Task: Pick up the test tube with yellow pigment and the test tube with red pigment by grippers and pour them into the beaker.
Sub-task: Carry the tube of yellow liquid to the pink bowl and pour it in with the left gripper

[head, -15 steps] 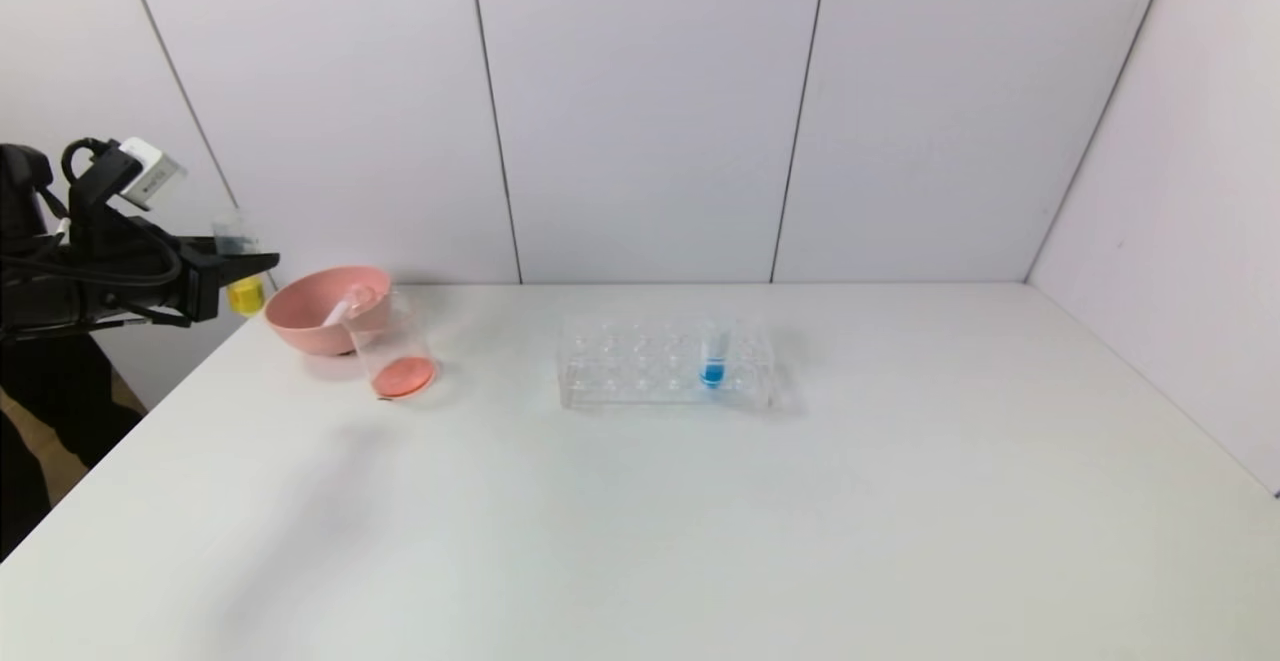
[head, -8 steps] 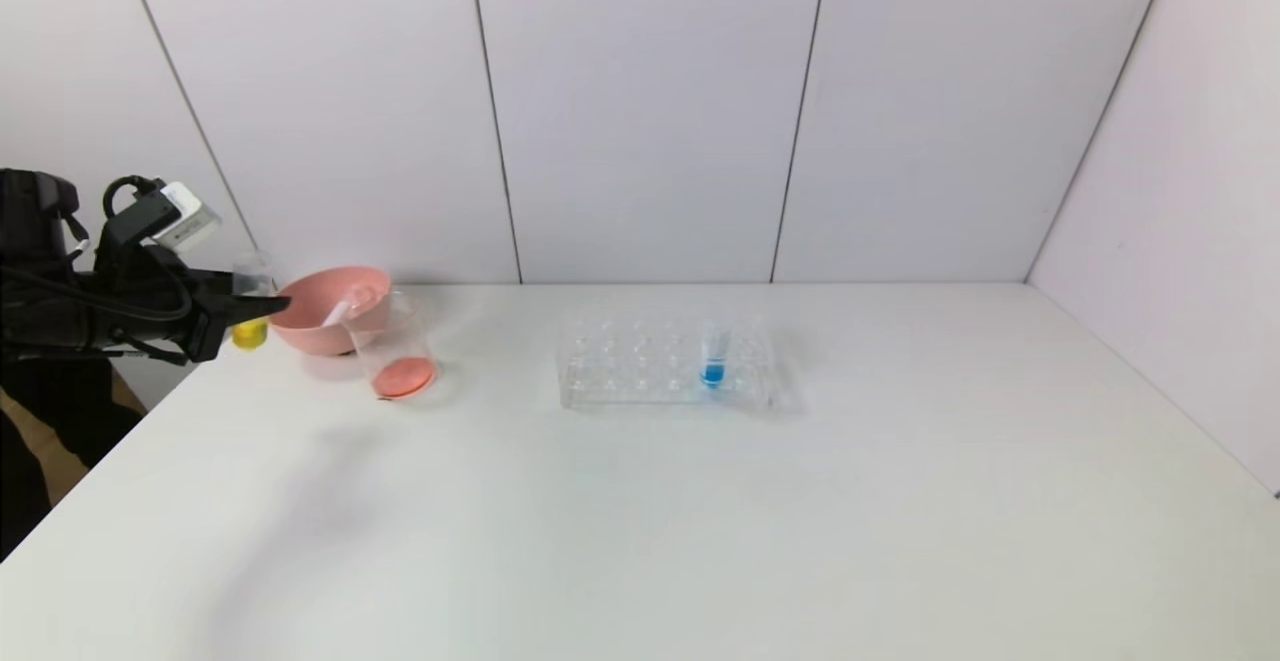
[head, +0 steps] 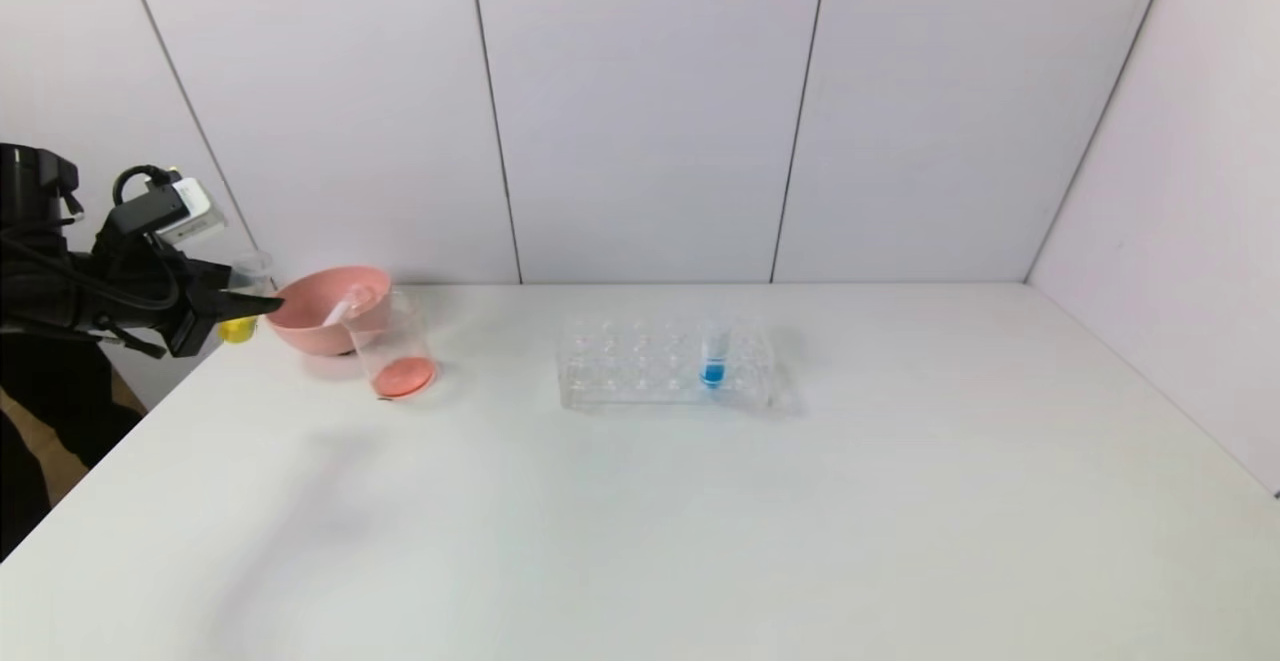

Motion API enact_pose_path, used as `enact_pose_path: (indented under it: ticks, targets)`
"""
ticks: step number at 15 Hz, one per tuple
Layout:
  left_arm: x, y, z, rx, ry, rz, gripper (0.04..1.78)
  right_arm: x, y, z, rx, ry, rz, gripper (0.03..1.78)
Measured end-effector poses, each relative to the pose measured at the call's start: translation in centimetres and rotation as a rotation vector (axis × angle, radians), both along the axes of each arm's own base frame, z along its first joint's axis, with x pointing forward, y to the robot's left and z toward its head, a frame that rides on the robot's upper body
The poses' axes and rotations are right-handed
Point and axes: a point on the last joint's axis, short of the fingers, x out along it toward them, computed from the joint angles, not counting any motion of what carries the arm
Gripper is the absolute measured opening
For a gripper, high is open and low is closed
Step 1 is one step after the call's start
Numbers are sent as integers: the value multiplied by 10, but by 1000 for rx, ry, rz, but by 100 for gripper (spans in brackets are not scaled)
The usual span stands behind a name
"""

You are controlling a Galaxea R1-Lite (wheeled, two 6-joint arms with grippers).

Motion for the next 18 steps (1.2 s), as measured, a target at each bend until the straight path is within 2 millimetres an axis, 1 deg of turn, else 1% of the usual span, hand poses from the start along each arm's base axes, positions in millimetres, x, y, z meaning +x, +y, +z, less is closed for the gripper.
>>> enact_pose_path:
  ticks: [6,12,18]
  targets:
    - [6,2,12,99,22,-61,46,0,0,0,0,-1,0,170]
    - [8,1,20,193,71,-104,46,0,0,0,0,-1,0,170]
    - [18,-1,27,308,109,-157,46,0,0,0,0,0,0,170]
